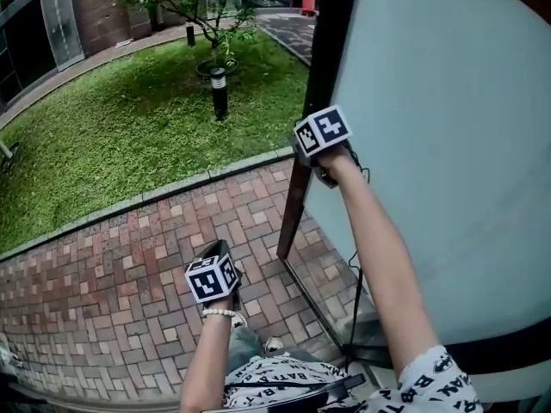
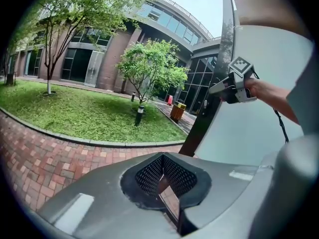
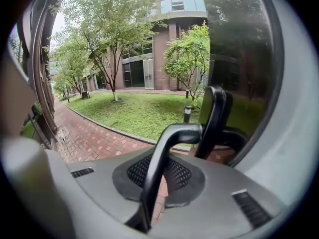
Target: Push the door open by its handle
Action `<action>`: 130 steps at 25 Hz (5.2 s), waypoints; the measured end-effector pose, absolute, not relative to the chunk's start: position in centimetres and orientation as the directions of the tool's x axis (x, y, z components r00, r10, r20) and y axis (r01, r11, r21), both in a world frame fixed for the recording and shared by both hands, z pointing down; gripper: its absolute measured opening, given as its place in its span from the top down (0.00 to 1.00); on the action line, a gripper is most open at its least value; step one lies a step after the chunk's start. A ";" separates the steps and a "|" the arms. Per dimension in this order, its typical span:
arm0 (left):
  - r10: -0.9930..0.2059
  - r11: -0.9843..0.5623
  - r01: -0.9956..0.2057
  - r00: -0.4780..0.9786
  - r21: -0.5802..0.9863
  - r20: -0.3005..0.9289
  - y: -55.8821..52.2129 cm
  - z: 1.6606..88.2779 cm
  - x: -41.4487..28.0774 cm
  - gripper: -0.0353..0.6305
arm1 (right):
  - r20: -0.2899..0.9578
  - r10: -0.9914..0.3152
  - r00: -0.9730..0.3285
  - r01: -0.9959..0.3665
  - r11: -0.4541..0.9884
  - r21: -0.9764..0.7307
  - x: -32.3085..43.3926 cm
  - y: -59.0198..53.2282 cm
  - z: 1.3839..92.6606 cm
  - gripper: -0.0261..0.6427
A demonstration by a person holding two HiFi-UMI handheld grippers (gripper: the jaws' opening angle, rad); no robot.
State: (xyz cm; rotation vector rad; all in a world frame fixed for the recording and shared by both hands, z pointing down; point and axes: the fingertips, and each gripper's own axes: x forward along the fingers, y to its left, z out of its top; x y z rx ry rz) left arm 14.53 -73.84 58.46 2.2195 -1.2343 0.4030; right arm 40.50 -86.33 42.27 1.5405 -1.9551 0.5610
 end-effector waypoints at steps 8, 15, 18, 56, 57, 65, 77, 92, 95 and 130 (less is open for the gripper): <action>-0.640 -0.465 -0.823 0.567 0.325 0.519 -77.0 58.4 16.4 0.97 | 0.662 -0.738 -0.128 -0.983 0.183 0.013 45.9 -86.5 41.8 0.92; -0.633 -0.456 -0.828 0.559 0.325 0.536 -77.1 59.4 15.8 0.97 | 0.656 -0.748 -0.094 -0.990 0.139 0.017 48.9 -86.1 41.7 0.92; -0.632 -0.456 -0.828 0.559 0.327 0.537 -77.2 59.5 15.7 0.97 | 0.653 -0.753 -0.083 -0.992 0.127 0.021 49.3 -86.2 41.7 0.93; -0.710 -0.355 -0.881 0.471 0.311 0.523 -68.8 58.1 10.8 0.97 | 0.315 -0.906 -0.281 -0.940 0.327 0.102 34.1 -72.6 34.7 0.94; -0.713 -0.349 -0.883 0.467 0.313 0.523 -68.1 58.1 10.2 0.97 | 0.313 -0.906 -0.284 -0.936 0.333 0.116 33.3 -72.0 34.5 0.94; -0.728 -0.341 -0.890 0.454 0.304 0.513 -58.3 58.6 5.8 0.97 | 0.318 -0.891 -0.323 -0.923 0.371 0.101 27.6 -62.6 36.3 0.94; -0.731 -0.388 -0.873 0.487 0.296 0.478 -37.2 56.0 1.6 0.97 | 0.316 -0.882 -0.351 -0.922 0.384 0.047 19.0 -38.9 36.9 0.94; -0.737 -0.376 -0.864 0.497 0.334 0.457 -23.4 54.1 0.5 0.97 | 0.343 -0.887 -0.308 -0.920 0.370 0.131 17.2 -25.9 36.6 0.94; -0.743 -0.364 -0.870 0.486 0.332 0.460 -20.2 54.4 0.7 0.97 | 0.343 -0.886 -0.312 -0.919 0.373 0.128 17.7 -22.2 37.1 0.94; -0.777 -0.251 -0.910 0.393 0.332 0.492 23.3 56.3 -3.4 0.97 | 0.368 -0.704 -0.608 -0.793 0.558 -0.243 10.5 23.3 50.8 0.94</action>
